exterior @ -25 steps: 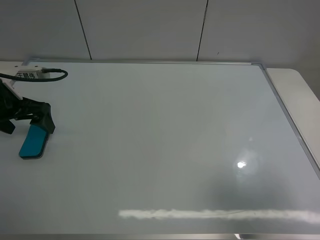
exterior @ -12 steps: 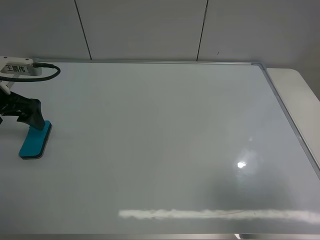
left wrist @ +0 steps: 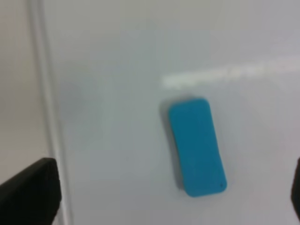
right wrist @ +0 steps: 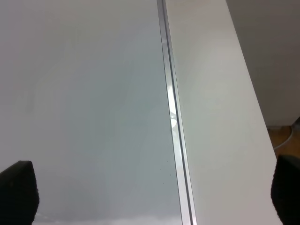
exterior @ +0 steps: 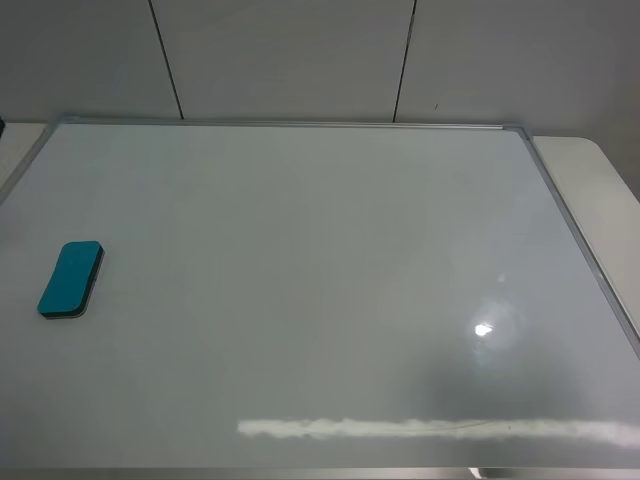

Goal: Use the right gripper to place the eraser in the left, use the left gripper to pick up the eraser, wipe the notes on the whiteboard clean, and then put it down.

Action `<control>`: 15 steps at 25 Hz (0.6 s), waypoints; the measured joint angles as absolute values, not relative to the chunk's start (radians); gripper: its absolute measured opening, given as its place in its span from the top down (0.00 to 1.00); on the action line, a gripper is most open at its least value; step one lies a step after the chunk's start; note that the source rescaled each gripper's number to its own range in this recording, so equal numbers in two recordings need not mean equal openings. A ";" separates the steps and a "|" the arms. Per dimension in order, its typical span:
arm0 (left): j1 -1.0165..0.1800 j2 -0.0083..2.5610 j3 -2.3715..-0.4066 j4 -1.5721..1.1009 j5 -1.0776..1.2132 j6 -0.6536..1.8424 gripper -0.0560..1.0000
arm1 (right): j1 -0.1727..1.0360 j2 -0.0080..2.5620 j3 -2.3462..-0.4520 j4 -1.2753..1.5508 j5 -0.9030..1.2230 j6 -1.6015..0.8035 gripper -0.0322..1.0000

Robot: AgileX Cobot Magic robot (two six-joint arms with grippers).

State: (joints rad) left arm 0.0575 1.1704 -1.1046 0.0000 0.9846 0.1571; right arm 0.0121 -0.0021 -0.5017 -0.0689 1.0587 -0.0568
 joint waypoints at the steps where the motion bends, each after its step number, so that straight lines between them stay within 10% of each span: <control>1: 0.057 1.138 -1.140 0.000 1.006 0.157 0.01 | 0.012 -0.002 -0.502 -0.069 1.059 -0.057 0.00; 15: 0.057 0.665 -1.275 0.016 1.204 0.157 0.00 | 0.012 -0.002 -0.502 -0.069 1.059 -0.057 0.00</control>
